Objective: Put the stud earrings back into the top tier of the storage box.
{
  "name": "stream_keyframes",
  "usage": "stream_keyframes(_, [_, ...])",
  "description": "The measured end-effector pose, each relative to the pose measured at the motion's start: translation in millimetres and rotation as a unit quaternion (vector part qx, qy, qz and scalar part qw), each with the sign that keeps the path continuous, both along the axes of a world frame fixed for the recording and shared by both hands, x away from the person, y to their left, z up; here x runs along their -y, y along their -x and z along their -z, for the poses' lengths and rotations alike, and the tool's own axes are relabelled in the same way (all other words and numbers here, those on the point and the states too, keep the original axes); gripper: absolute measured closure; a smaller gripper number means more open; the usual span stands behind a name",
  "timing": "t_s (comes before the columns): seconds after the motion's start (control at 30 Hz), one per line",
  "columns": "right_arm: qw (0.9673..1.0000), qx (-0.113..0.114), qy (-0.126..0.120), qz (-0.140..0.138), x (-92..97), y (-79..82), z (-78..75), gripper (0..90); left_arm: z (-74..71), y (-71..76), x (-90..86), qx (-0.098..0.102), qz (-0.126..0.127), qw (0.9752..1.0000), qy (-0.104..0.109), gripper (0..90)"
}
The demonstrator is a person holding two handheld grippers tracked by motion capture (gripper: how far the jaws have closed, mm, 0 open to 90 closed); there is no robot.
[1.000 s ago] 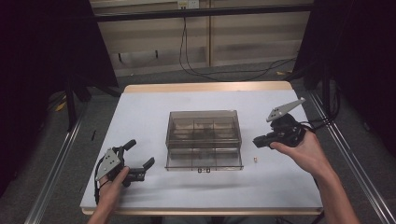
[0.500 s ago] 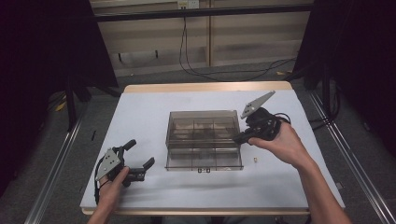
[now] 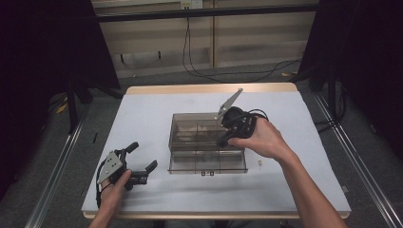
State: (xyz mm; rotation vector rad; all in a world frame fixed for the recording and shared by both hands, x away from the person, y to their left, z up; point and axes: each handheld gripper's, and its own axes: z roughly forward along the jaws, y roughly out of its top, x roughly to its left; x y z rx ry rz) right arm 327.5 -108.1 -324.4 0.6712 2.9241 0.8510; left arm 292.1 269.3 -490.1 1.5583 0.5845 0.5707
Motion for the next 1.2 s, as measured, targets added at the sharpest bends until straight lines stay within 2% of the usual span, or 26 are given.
stream_keyframes(0.17, [0.999,-0.016,0.038,-0.016,-21.1,-5.4,8.2,86.0,0.0,-0.2,0.0,0.002,-0.001,1.0,0.001,0.7])
stream_keyframes(0.4, [0.9961,-0.043,0.071,-0.03,-42.7,-11.3,18.2,85.9,-0.1,-0.2,-0.1,0.001,0.0,1.0,-0.001,0.7])
stream_keyframes(0.43, [0.9952,-0.042,0.08,-0.038,-45.2,-12.8,19.4,85.9,0.0,-0.1,0.0,0.0,0.0,1.0,-0.001,0.7])
stream_keyframes(0.57, [0.9914,-0.062,0.103,-0.051,-55.8,-13.4,26.3,85.8,0.1,-0.1,0.0,0.001,0.001,1.0,0.0,0.7])
stream_keyframes(0.67, [0.9887,-0.065,0.121,-0.06,-61.4,-13.5,33.8,85.8,0.1,-0.1,-0.1,0.002,0.0,1.0,0.001,0.7])
stream_keyframes(0.77, [0.9885,-0.064,0.126,-0.055,-64.2,-15.4,37.3,85.8,0.1,-0.1,-0.1,0.003,0.0,1.0,0.001,0.7])
stream_keyframes(0.8, [0.988,-0.071,0.127,-0.054,-65.4,-15.2,38.2,85.8,0.1,-0.1,-0.1,0.003,0.0,1.0,0.001,0.7])
stream_keyframes(0.9, [0.9856,-0.07,0.143,-0.057,-68.7,-14.8,43.7,85.8,0.1,-0.2,-0.2,0.002,0.0,1.0,0.002,0.7])
stream_keyframes(1.2, [0.9857,-0.08,0.138,-0.055,-66.8,-15.1,50.7,83.5,0.1,-0.2,-0.2,0.003,0.0,1.0,0.002,0.7])
